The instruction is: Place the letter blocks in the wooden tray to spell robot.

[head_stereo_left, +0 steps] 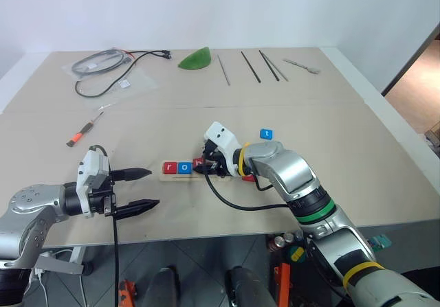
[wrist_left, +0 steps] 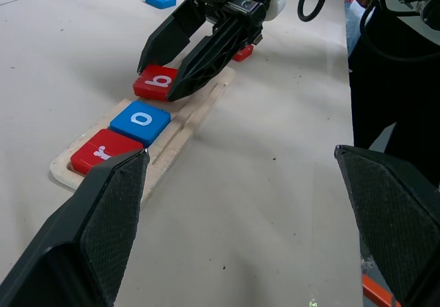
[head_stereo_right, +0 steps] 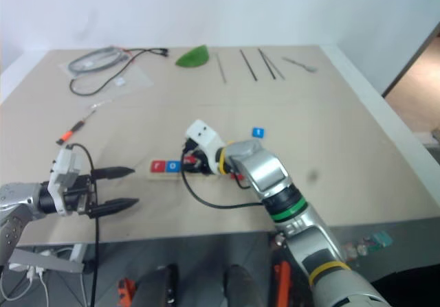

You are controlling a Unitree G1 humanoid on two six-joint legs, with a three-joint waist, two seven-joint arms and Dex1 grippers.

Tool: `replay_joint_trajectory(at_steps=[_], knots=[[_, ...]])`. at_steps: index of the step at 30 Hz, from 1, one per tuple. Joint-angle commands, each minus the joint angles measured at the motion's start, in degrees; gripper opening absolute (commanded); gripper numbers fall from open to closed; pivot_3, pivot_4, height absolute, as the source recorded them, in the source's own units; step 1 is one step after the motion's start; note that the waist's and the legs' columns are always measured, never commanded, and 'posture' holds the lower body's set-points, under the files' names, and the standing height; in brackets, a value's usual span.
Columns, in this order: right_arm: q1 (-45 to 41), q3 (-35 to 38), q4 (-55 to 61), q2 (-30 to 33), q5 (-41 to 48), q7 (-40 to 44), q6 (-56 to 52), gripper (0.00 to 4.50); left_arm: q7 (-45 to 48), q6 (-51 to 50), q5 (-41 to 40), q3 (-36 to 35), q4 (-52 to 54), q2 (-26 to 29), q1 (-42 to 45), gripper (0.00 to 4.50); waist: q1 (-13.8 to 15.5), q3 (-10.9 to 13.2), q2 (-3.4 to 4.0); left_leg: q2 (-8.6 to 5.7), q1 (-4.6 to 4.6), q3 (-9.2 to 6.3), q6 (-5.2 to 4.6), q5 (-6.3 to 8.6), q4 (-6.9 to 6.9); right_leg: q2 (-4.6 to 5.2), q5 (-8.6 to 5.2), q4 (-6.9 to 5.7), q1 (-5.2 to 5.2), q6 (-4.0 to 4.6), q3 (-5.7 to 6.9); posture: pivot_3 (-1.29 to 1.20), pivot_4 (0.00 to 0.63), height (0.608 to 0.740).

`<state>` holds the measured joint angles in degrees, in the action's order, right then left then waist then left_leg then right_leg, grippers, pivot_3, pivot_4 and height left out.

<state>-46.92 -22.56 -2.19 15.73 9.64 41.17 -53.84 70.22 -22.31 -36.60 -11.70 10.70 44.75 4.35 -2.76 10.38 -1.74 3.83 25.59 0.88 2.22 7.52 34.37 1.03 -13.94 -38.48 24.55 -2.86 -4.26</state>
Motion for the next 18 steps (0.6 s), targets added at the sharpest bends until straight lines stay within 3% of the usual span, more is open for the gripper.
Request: replay_joint_trajectory(at_steps=[1,16,17,18], knots=[[-0.42,-0.82,1.78,-0.09,-0.61,0.02,1.1,1.72,-0.14,1.23,-0.46,-1.39,1.59,0.13,-0.02,4.5,0.0,0.0,0.0,0.0,0.0,0.0,0.0,0.0,0.0,0.0,0.0,0.0,0.0,0.0,0.0,0.0,0.15,0.74],[0.13,-1.47,2.33,-0.15,-0.26,0.26,0.96,1.72,0.1,1.52,-0.35,-1.08,1.23,0.3,0.02,4.5,0.0,0.0,0.0,0.0,0.02,0.0,0.0,0.0,0.0,0.01,0.0,0.04,0.01,0.0,0.0,0.0,0.15,0.74],[0.22,-1.47,2.46,-0.19,-0.09,0.48,1.17,2.75,0.13,1.51,-0.37,-1.07,1.22,0.31,0.03,4.5,0.0,0.0,0.0,0.01,0.02,0.0,0.0,0.0,0.0,0.0,0.0,0.04,0.01,0.01,0.0,0.0,0.15,0.74],[0.33,-1.38,2.61,-0.28,0.08,0.59,1.35,3.03,0.15,1.52,-0.36,-1.06,1.18,0.31,0.05,4.5,0.0,0.0,0.0,0.01,0.02,0.0,0.0,0.0,0.0,0.0,0.0,0.04,0.01,0.01,0.0,0.0,0.15,0.74]])
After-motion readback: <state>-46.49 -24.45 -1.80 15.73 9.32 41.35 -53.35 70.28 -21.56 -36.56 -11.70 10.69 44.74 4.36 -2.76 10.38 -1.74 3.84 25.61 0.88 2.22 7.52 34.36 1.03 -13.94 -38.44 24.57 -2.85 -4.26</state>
